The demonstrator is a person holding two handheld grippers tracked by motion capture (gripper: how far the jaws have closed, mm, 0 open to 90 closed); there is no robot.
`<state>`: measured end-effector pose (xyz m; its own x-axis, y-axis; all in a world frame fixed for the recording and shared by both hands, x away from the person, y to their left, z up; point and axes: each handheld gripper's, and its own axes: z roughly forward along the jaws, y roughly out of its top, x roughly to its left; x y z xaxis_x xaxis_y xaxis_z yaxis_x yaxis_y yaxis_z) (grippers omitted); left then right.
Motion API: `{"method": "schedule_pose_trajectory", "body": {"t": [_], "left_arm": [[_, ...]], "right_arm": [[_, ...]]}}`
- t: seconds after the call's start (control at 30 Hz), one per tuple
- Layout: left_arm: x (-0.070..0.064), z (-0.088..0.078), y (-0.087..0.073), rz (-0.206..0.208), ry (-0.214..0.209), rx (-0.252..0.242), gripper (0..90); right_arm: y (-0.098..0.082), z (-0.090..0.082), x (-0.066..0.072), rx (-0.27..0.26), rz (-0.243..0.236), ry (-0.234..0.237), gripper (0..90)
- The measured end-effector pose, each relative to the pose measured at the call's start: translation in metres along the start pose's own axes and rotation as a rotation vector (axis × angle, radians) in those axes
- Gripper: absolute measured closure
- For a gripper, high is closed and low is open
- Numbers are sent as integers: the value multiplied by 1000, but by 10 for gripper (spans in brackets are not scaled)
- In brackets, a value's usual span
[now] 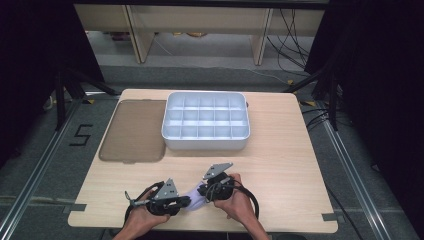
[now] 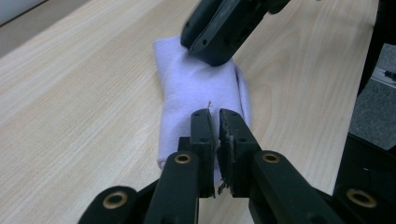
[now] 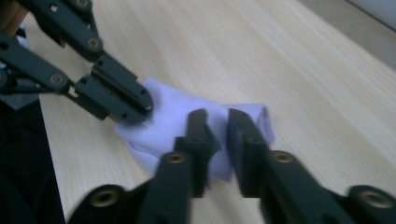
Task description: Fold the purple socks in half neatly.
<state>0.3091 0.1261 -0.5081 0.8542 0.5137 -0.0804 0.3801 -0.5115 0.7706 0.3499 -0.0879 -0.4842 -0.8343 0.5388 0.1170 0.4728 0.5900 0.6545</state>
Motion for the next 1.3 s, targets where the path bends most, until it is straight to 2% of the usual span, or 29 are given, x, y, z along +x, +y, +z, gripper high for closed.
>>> {"method": "schedule_pose_trajectory", "body": {"t": [0.03, 0.07, 0.1, 0.17, 0.2, 0.23, 0.3, 0.33, 0.37, 0.4, 0.43, 0.5, 0.57, 0.6, 0.67, 0.7, 0.73, 0.83, 0.87, 0.9, 0.93, 0.97, 1.0, 1.03, 1.07, 1.1, 1.17, 1.23, 1.3], "left_arm": [[1, 0, 0, 29, 1, 1, 835], [1, 0, 0, 27, 1, 0, 835], [1, 0, 0, 29, 1, 0, 835], [1, -1, 0, 16, -3, 14, 834], [0, 1, 0, -5, -2, -3, 834], [1, 0, 0, 2, -3, 1, 833], [1, 0, 1, 22, 1, 6, 833], [1, 0, 1, 19, -1, 7, 833], [1, 0, 1, 17, -1, 7, 833], [0, 0, 0, 3, -1, 5, 832], [1, 0, 1, 17, -1, 6, 831], [1, 0, 0, -2, -3, 2, 830], [3, -1, 1, 14, -8, 12, 825], [3, 0, 1, -8, -3, 8, 824], [3, -1, 0, -2, -2, 10, 823], [6, -2, 1, 23, -3, 19, 823], [5, -1, 0, 9, -10, 12, 823], [5, -2, 0, 19, 1, 12, 822], [6, -3, 0, 37, 5, 22, 822], [7, -3, -1, 42, 7, 26, 822], [5, -2, -1, 23, 11, 10, 822], [5, -3, -2, 29, 18, 32, 822], [4, -2, -2, 28, 11, 11, 822], [6, -3, -1, 36, 18, 33, 822], [6, -2, -1, 24, 5, 15, 822], [7, -3, -1, 24, 4, 26, 821], [7, -3, -3, -8, -5, 7, 818], [9, -6, -3, 16, -9, 15, 791], [8, -10, -4, -10, -17, 9, 739]], "right_arm": [[0, -1, -2, -12, -8, -2, 706], [1, -2, -3, -11, 24, -15, 643], [1, -3, -6, -1, 32, -48, 605], [2, -3, -9, -2, 82, -26, 551], [2, -2, -9, -2, 107, -19, 532], [2, 1, -8, -11, 135, -6, 509], [3, 4, -9, 23, 134, 2, 469], [3, 6, -8, 44, 160, 3, 466], [2, 9, -9, 32, 153, 9, 468], [2, 10, -11, 48, 142, 12, 469], [2, 10, -10, 66, 174, 13, 474], [2, 13, -10, 67, 139, 9, 474], [1, 17, -11, 58, 143, 23, 474], [0, 17, -11, 74, 174, 38, 473], [0, 17, -14, 74, 175, 43, 473], [-1, 18, -14, 76, 188, 55, 473], [-1, 18, -15, 73, 181, 59, 473], [-1, 19, -15, 67, 168, 66, 474], [-1, 18, -13, 72, 189, 59, 480], [-1, 18, -13, 70, 186, 58, 489], [-1, 19, -12, 67, 188, 62, 509], [-2, 19, -13, 61, 190, 78, 536], [-3, 19, -13, 56, 195, 95, 557], [-5, 19, -13, 50, 208, 104, 575], [-5, 19, -13, 45, 214, 109, 584], [-6, 19, -14, 40, 225, 121, 596], [-8, 19, -15, 29, 235, 123, 620], [-8, 20, -16, 23, 229, 158, 662], [-8, 20, -15, 19, 225, 160, 684]]}}
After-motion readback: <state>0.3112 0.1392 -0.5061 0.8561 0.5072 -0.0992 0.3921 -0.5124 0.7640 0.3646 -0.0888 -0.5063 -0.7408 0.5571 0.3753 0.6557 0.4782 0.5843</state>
